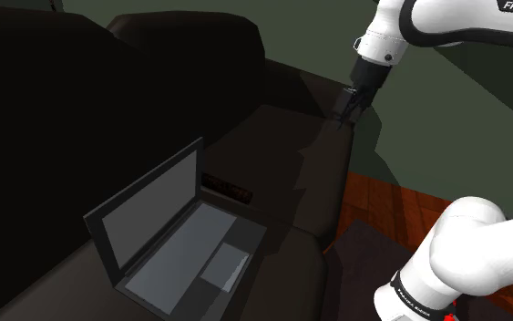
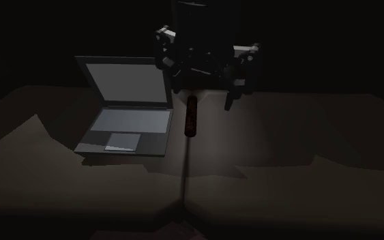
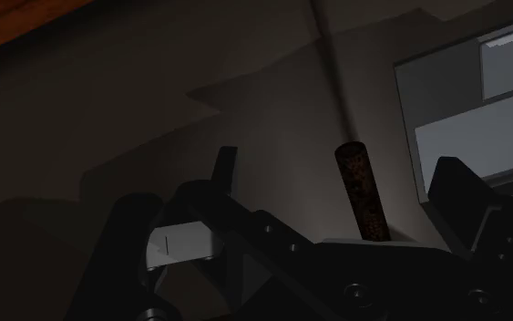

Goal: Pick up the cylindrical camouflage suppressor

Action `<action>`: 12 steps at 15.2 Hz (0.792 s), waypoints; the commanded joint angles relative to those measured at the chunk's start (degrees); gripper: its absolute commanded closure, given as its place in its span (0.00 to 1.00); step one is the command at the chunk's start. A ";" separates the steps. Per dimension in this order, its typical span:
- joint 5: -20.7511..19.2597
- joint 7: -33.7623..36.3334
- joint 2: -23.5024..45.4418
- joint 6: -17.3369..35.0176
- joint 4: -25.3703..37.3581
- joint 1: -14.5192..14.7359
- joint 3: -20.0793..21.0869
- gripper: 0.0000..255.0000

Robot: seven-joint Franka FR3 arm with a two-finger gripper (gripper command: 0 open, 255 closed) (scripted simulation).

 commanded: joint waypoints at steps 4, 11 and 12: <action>0.35 -0.16 4.43 5.14 -0.98 0.85 0.75 0.00; 0.90 -0.55 16.55 16.34 -0.68 2.67 2.54 0.00; 0.94 -0.59 18.44 17.81 -0.34 2.90 2.80 0.00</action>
